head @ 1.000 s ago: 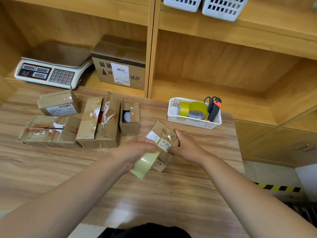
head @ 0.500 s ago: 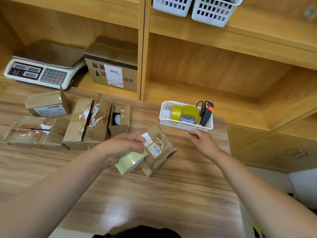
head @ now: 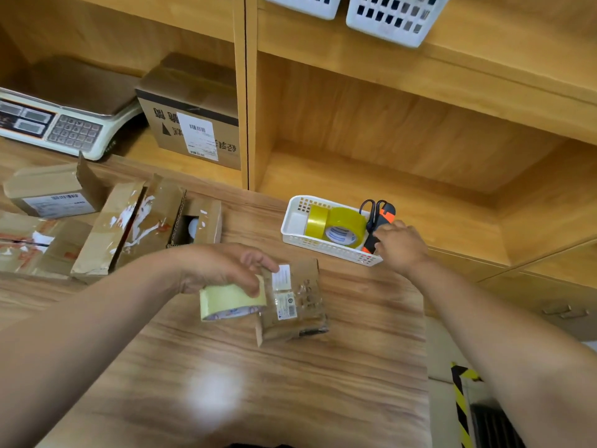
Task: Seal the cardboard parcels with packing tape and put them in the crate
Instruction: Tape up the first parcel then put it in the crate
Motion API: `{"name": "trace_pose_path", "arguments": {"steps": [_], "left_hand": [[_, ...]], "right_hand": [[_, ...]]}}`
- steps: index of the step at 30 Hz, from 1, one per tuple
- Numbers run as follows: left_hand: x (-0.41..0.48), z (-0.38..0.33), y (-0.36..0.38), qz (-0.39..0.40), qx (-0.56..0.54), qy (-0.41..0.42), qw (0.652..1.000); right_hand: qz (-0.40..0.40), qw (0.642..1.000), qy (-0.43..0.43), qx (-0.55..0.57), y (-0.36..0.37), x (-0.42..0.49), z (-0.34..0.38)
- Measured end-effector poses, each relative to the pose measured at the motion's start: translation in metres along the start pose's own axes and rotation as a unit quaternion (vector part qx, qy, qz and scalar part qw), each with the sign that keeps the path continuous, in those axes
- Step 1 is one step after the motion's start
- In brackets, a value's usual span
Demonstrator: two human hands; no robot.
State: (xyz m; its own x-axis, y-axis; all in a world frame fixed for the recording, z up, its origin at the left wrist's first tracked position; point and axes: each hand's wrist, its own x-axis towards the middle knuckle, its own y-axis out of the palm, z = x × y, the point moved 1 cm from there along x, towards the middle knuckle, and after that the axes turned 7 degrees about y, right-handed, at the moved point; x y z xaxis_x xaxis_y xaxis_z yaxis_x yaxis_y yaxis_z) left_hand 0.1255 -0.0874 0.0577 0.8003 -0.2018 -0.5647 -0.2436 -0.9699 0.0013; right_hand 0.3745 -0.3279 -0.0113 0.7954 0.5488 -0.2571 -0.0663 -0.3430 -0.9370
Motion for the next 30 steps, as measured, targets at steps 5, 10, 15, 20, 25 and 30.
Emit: {"name": "trace_pose_path", "arguments": {"steps": [5, 10, 15, 20, 25, 30], "left_hand": [[0.014, -0.002, -0.009, 0.026, 0.015, 0.006, 1.0], [0.02, 0.002, -0.014, 0.046, 0.004, 0.005, 0.999], [0.021, -0.001, -0.014, 0.052, -0.001, 0.0, 0.999], [0.019, -0.001, -0.014, 0.058, 0.0, -0.002, 0.998], [0.019, 0.003, -0.013, 0.053, -0.014, 0.003, 0.999], [0.019, 0.004, -0.011, 0.044, -0.013, 0.005, 0.999]], "right_hand": [[-0.045, 0.977, -0.082, -0.192, 0.0, 0.024, -0.008], [-0.085, 0.948, -0.135, -0.276, -0.001, 0.04, -0.01], [-0.079, 0.928, -0.162, -0.328, -0.004, 0.047, -0.007], [-0.095, 0.937, -0.141, -0.305, -0.005, 0.051, -0.006], [-0.098, 0.932, -0.145, -0.318, -0.004, 0.047, -0.002], [-0.087, 0.93, -0.141, -0.328, -0.004, 0.043, -0.001]]}}
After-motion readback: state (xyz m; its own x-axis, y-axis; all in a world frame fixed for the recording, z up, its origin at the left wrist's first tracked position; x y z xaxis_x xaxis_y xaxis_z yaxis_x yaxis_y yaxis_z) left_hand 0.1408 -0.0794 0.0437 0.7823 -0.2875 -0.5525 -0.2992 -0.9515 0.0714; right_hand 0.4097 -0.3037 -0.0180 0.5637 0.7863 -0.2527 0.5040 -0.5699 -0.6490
